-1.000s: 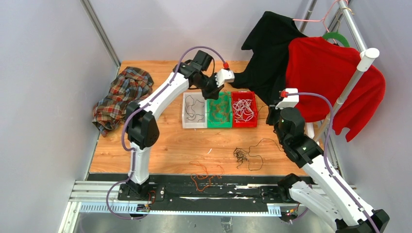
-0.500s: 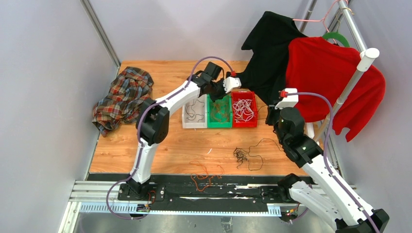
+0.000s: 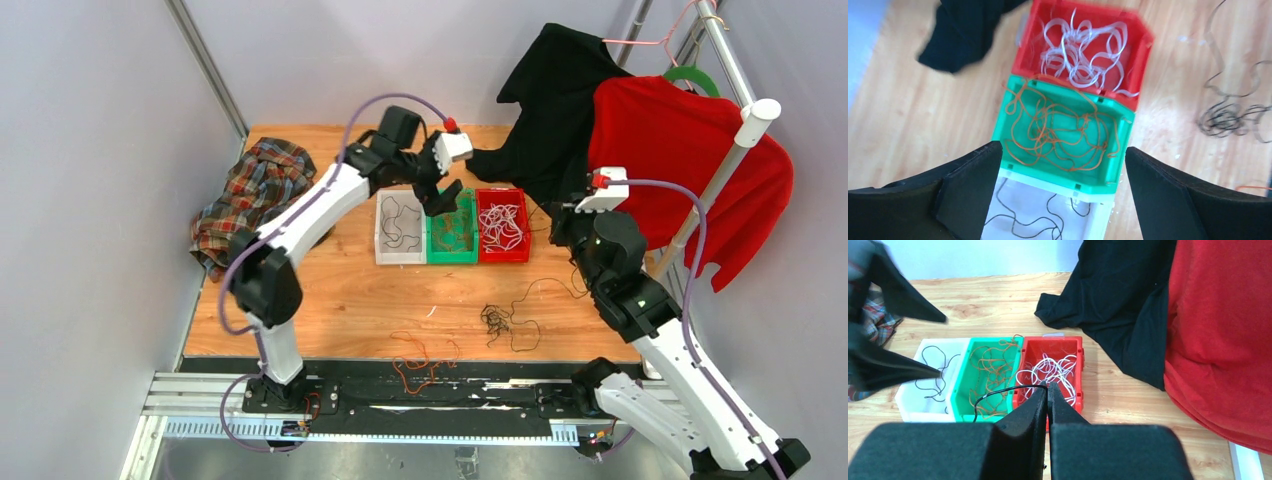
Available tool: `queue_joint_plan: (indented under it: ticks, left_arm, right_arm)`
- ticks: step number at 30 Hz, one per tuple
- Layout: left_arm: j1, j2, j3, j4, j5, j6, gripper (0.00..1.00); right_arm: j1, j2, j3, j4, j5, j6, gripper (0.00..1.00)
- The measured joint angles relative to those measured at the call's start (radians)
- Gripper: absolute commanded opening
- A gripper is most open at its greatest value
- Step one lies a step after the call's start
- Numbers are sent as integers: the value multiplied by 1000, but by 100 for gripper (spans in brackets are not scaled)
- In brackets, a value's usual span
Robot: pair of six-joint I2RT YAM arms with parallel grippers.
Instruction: Untangle the cables
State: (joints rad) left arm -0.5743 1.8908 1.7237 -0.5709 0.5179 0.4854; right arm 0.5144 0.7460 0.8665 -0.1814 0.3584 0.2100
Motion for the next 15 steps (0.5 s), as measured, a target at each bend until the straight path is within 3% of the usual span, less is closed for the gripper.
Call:
queue_joint_plan:
  ticks: [8,12,15]
  left_arm:
    - [-3,-197,47,-197,152,75,99]
    - [-4,-226,-94,-316,193,188,95]
    - [-8,-240,-234,-422,187,314,99]
  right_arm:
    - [0,5,-53,-70,-146,53,1]
    - [0,59,-125,-107,-234,81,1]
    - [8,128,-151,-129,-271,90,1]
